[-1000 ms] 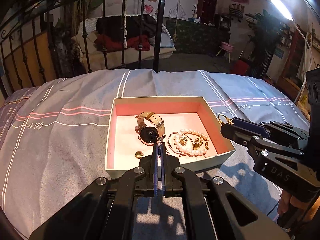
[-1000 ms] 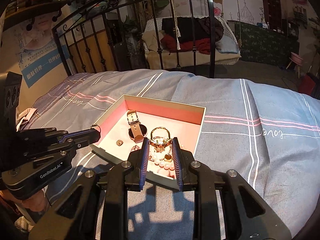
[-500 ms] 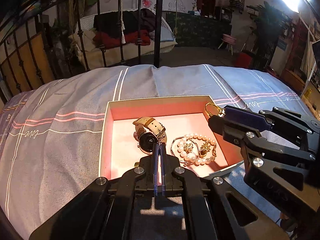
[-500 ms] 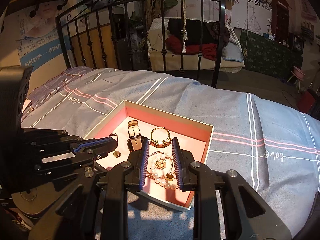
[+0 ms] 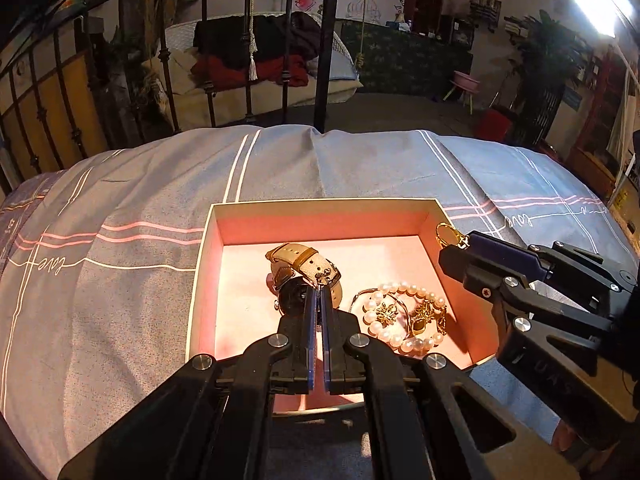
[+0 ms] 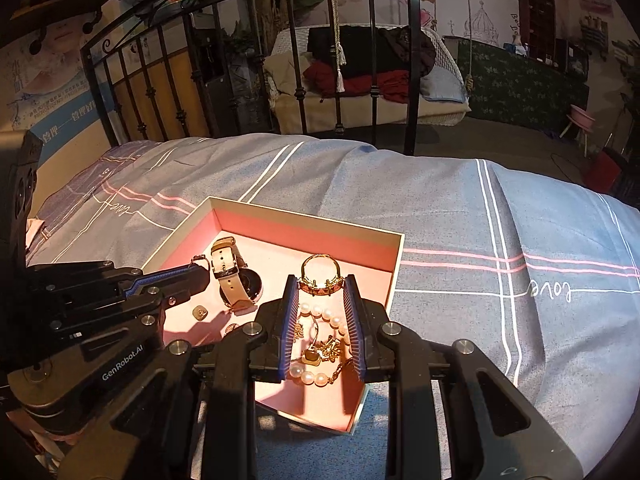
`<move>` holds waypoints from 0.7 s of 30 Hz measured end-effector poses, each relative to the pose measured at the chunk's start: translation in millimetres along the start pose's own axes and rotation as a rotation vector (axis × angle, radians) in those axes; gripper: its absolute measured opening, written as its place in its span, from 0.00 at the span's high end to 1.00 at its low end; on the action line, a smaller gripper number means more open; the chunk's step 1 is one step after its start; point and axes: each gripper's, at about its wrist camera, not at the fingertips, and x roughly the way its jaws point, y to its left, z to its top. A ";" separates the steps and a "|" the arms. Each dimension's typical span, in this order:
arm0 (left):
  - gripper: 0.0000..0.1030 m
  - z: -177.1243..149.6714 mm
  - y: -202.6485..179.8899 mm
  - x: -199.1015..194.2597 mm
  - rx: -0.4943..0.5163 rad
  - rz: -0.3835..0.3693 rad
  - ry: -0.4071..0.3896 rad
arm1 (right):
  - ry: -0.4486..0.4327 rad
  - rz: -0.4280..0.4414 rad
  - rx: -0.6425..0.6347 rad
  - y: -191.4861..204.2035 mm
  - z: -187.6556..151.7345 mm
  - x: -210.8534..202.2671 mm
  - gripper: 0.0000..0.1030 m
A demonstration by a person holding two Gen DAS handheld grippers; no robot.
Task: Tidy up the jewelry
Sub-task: 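Carry the gold ring and earring into the box and open both tools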
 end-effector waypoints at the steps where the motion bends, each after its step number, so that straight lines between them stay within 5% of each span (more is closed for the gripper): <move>1: 0.98 -0.4 -0.6 2.1 0.003 0.002 0.003 | 0.002 -0.003 -0.002 -0.1 -0.1 1.3 0.77; 21: 0.98 -1.6 8.2 27.4 -0.025 0.023 0.066 | 0.110 0.008 -0.064 15.8 -11.9 40.4 0.77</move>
